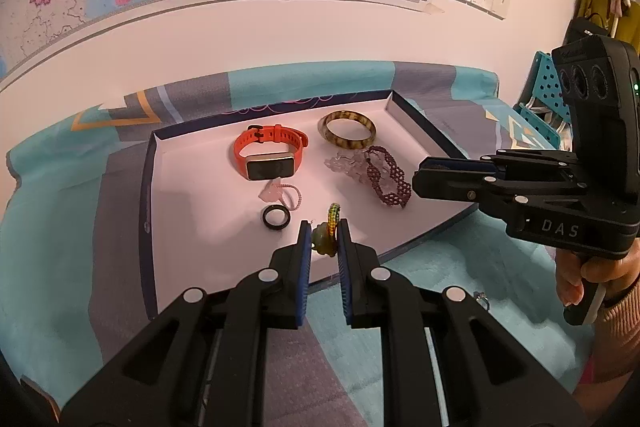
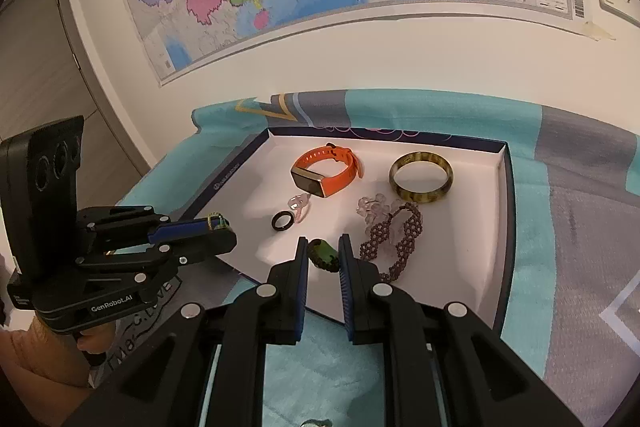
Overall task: Organize jewelry
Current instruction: 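Carry both earrings over the box with the left and right grippers, then lower the earrings into the box and open both grippers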
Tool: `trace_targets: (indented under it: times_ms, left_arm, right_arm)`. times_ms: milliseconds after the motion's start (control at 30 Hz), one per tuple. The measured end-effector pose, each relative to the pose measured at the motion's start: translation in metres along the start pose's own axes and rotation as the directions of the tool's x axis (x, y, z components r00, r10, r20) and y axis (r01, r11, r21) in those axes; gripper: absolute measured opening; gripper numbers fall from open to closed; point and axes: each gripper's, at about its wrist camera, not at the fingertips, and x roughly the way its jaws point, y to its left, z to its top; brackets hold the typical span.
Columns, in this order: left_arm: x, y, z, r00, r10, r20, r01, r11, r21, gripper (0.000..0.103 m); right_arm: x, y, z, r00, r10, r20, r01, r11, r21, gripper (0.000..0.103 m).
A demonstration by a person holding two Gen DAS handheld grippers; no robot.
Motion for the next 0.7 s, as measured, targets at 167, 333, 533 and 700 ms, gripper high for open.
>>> trace_targets:
  times_ms: [167, 333, 533, 700]
  left_arm:
    - [0.003, 0.001, 0.003, 1.0, 0.003, -0.003, -0.003, 1.0, -0.003, 0.013]
    - [0.009, 0.003, 0.005, 1.0, 0.002, -0.012, -0.002, 1.0, -0.01, 0.013]
    - [0.014, 0.004, 0.007, 1.0, 0.006, -0.018, -0.006, 1.0, -0.012, 0.013]
    - [0.016, 0.003, 0.007, 1.0, 0.007, -0.021, -0.007, 1.0, -0.016, 0.013]
  right_arm:
    - [0.006, -0.002, 0.002, 1.0, -0.005, -0.006, 0.005, 1.0, 0.003, 0.013]
    - [0.011, -0.004, 0.003, 1.0, -0.014, -0.017, 0.014, 1.0, 0.0, 0.013]
    - [0.016, -0.004, 0.005, 0.999, -0.024, -0.027, 0.024, 1.0, -0.002, 0.013]
    - [0.02, -0.005, 0.007, 0.999, -0.029, -0.035, 0.029, 1.0, -0.005, 0.013]
